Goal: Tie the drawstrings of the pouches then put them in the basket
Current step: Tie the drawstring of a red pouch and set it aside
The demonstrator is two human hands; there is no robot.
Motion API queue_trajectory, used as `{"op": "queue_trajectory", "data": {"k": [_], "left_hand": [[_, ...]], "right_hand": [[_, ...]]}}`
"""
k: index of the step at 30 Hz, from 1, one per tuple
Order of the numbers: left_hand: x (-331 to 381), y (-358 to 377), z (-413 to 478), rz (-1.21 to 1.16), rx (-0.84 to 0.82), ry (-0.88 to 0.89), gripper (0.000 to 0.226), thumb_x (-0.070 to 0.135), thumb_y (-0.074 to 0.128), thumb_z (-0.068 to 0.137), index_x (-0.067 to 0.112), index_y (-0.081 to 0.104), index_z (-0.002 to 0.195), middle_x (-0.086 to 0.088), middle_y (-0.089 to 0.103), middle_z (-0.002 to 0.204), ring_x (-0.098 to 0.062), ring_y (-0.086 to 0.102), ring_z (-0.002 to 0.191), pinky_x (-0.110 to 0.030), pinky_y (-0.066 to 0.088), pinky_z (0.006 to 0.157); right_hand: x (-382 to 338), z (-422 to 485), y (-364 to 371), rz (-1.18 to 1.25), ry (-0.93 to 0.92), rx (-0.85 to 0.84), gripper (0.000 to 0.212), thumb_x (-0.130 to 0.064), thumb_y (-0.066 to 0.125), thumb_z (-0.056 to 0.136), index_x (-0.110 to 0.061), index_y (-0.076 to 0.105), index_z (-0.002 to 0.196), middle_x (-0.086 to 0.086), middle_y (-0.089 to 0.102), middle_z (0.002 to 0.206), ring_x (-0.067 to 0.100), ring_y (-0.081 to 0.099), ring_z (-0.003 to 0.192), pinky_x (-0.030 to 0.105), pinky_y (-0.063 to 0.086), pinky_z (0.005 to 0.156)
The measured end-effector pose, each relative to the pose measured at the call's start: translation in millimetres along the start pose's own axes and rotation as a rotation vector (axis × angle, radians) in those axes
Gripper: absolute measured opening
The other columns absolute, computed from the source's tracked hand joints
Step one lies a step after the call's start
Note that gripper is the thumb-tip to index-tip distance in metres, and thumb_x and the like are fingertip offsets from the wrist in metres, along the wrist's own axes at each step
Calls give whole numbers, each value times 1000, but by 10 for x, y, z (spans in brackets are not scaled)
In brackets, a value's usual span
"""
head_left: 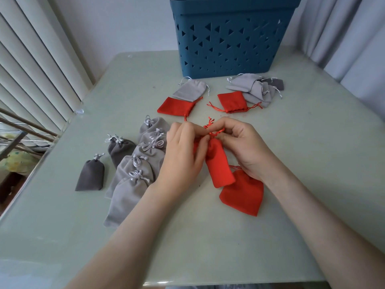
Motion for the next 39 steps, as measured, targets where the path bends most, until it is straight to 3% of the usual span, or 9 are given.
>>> {"op": "queue_trajectory", "data": {"k": [4,7,11,13,16,23,30,35,39], "left_hand": [[-10,-1,3,-30,-20,-11,6,16,51,92,12,56,92,11,53,88,-4,38,83,-25,35,74],[-7,-2,14,-20,-31,-6,6,18,50,93,18,55,94,10,55,91,-8,43,83,-26,36,74],[18,-18,11,57,-7,-23,19,19,50,92,6,63,89,0,63,79,-12,45,79,-29,37,72],[10,-25,5,79,-15,-60,21,20,49,92,5,63,91,-1,64,81,-12,46,79,-30,38,72],[-32,-36,6,77,8,-162,20,25,49,91,10,60,100,-3,66,94,-15,51,87,-33,40,77],[-77,-2,-10,244,-21,-124,22,25,54,93,6,64,88,-18,50,129,-33,51,100,-43,43,85],[-35,-8,13,252,-14,43,22,11,49,94,1,55,76,-18,55,121,-24,41,94,-33,34,87],[-40,1,29,124,-40,-16,19,7,44,91,2,48,73,-20,54,105,-18,46,93,-16,32,88],[-69,14,24,5,-30,-100,13,9,44,89,11,45,76,-14,58,103,-6,50,89,-2,33,81]], "right_hand": [[0,0,-2,0,17,13,8,-7,54,81,-12,59,82,16,57,85,21,49,74,23,40,62],[7,-2,-9,-9,35,46,18,1,50,92,-12,56,80,12,54,78,16,46,69,24,36,60],[-14,-21,-3,-99,0,54,24,-5,49,93,-20,53,75,9,52,73,18,44,69,27,36,61],[-36,-32,5,-145,-8,49,26,-4,49,95,-21,53,76,-1,51,67,11,44,64,25,37,59],[-91,-50,39,-146,-17,38,24,-1,49,95,-18,54,79,-5,51,68,1,46,60,16,38,58],[-109,-57,59,-120,-29,24,23,0,49,94,-16,55,80,-5,54,69,-4,48,60,9,38,61],[-72,-34,12,-181,-11,69,21,-3,53,93,-17,58,78,-8,53,67,-4,46,61,10,38,62],[-77,-5,-93,-259,7,189,9,-7,59,90,-7,62,82,-7,51,64,-4,47,56,8,39,60],[-37,2,-90,-264,45,207,14,-6,59,90,-12,62,77,-11,51,59,-5,47,52,8,39,57]]}}
Point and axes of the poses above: each hand's wrist, its own z-axis towards the middle knuckle, its own y-axis out of the palm, x = y × z, the point moved 3 cm from there along z, towards the middle knuckle
